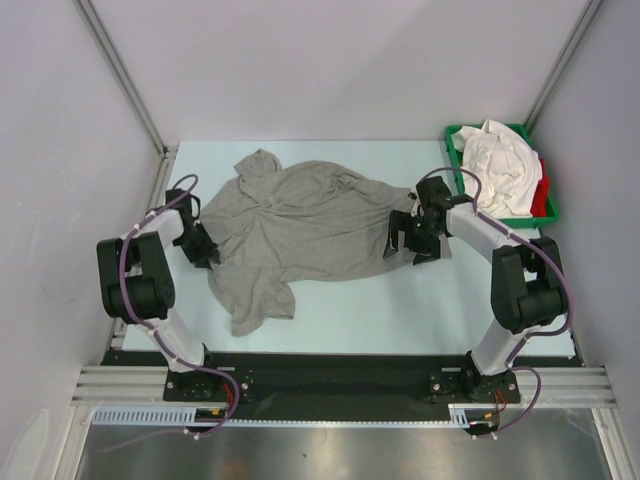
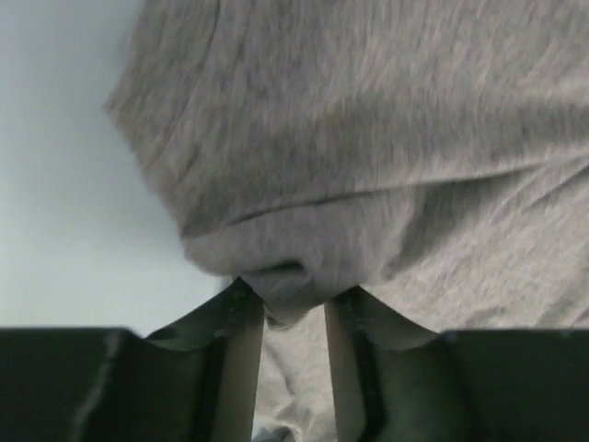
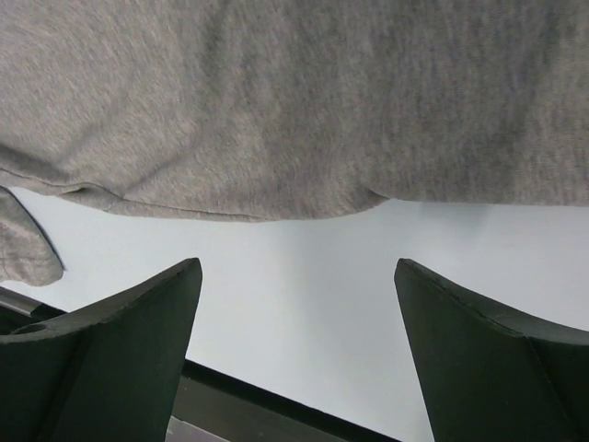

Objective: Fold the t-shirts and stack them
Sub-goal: Flatten the tshirt out

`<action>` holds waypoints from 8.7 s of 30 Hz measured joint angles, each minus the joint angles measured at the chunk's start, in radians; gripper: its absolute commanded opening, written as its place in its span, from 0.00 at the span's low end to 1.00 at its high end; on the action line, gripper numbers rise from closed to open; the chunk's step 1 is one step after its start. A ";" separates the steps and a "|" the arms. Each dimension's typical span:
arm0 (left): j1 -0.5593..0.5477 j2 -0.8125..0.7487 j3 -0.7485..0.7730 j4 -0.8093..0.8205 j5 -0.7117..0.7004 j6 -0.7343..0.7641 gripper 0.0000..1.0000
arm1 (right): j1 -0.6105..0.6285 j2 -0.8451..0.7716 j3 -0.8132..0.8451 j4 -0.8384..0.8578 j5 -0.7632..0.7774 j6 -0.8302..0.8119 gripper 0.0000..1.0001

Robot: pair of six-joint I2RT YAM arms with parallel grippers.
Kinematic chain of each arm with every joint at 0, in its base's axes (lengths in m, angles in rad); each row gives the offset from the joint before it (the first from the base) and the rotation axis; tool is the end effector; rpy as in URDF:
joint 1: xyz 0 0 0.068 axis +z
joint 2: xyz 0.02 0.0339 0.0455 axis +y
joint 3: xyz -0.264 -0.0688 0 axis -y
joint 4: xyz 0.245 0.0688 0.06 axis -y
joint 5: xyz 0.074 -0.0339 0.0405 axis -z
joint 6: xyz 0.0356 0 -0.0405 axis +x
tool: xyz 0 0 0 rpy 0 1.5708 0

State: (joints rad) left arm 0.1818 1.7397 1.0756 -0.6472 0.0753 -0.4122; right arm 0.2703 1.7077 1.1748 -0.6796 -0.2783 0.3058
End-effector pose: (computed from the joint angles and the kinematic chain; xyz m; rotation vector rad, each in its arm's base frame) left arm 0.3176 0.0557 0.1642 -0.8318 2.7663 -0.1514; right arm 0.3207 0.0990 0.2009 -0.0215 2.8315 0.5257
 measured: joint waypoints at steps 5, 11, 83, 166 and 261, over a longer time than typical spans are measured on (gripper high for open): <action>-0.010 0.033 0.114 -0.021 -0.021 0.022 0.20 | -0.012 -0.011 -0.004 0.001 0.000 0.001 0.93; -0.025 0.048 0.346 -0.019 -0.096 0.031 0.82 | 0.023 -0.003 0.003 0.023 -0.059 0.007 0.97; -0.333 -0.792 -0.517 -0.069 0.274 -0.227 0.74 | 0.294 0.269 0.158 0.151 -0.227 0.016 0.49; -0.192 -0.605 -0.481 -0.005 0.199 -0.252 0.43 | 0.675 0.333 0.380 -0.010 0.247 0.019 0.38; -0.192 -0.309 -0.402 0.122 0.297 -0.215 0.61 | 0.452 0.051 -0.245 0.605 -0.219 0.343 0.48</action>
State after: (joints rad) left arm -0.0101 1.4311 0.6739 -0.5247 0.3725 -0.6270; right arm 0.7219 1.7588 0.9298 -0.0746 -0.4969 0.6491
